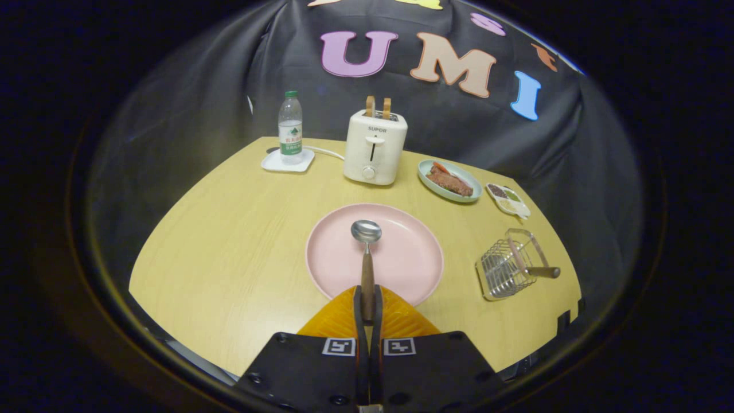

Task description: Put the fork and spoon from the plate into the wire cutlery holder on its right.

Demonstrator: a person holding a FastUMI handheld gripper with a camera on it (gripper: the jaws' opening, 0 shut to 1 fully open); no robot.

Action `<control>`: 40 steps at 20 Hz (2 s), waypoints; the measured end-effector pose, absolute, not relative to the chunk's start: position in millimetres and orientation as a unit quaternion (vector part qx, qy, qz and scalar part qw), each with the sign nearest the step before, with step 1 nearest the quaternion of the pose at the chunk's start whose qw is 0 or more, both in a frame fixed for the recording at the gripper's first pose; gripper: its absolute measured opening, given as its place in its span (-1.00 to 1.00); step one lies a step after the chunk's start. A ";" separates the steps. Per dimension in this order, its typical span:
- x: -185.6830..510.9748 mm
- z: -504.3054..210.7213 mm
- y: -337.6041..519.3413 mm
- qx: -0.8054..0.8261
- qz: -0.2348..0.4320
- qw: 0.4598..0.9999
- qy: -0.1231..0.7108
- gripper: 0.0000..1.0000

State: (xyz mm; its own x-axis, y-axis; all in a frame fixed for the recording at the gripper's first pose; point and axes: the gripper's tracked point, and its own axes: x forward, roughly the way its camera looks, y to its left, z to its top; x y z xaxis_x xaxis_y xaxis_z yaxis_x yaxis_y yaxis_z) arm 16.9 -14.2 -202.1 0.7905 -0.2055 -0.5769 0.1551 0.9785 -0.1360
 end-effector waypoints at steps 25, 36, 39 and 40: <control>-9.4 -79.1 -175.1 0.150 -0.311 0.825 0.447 -0.92; -14.1 -134.2 -207.6 0.187 -0.311 0.760 0.539 -0.89; -8.7 -142.1 -211.3 0.202 -0.309 0.755 0.543 -0.87; -6.5 -142.9 -212.6 0.206 -0.308 0.755 0.541 -0.83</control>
State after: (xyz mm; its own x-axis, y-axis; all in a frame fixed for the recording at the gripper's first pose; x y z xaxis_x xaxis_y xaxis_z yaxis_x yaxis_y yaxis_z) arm -6.5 -212.6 -142.9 0.2244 -0.2426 -0.9438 0.6883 0.7251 -0.0228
